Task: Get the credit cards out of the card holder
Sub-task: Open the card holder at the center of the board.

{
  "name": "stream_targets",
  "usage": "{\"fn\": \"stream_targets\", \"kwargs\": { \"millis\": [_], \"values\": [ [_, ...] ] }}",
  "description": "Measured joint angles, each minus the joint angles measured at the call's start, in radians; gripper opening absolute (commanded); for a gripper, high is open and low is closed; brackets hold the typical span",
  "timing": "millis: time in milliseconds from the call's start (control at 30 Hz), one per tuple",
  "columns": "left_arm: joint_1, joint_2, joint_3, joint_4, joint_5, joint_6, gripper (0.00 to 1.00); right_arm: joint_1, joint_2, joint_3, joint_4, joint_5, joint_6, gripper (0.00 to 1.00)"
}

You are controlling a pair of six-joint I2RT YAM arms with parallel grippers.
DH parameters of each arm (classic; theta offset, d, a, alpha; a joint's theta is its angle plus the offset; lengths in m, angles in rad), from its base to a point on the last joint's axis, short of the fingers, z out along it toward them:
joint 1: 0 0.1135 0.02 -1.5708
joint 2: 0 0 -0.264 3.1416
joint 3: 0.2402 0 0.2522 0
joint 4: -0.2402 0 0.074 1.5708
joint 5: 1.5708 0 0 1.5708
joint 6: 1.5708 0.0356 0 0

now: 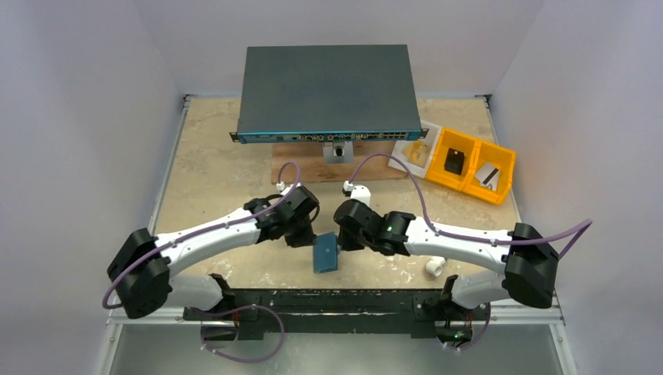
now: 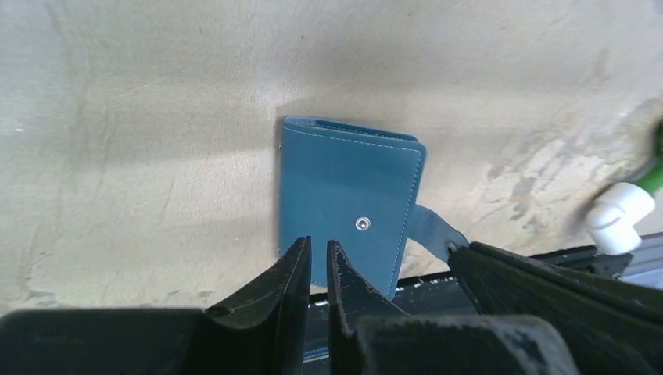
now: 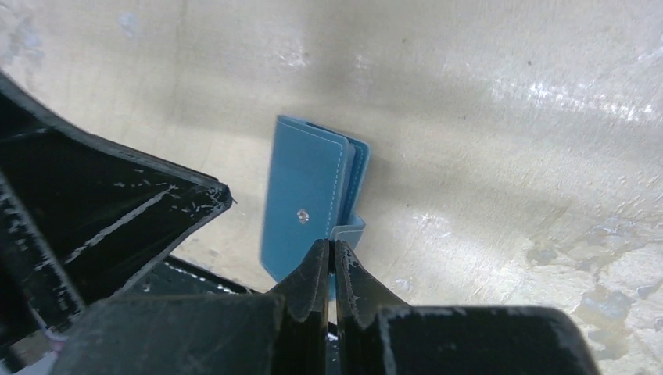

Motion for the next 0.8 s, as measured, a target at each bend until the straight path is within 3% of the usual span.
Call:
{"fn": "stream_targets", "kwargs": {
  "millis": [467,800],
  "values": [
    [0.079,-0.231,-0.005,-0.135,-0.084,0.108,0.2,0.004,0.078,0.199,-0.04,0.003,-0.037,0.0],
    [0.09,-0.248,-0.055,-0.142,-0.082,0.126,0.2,0.066,0.127,0.282,-0.105,0.032,-0.041,0.0]
  ]
}}
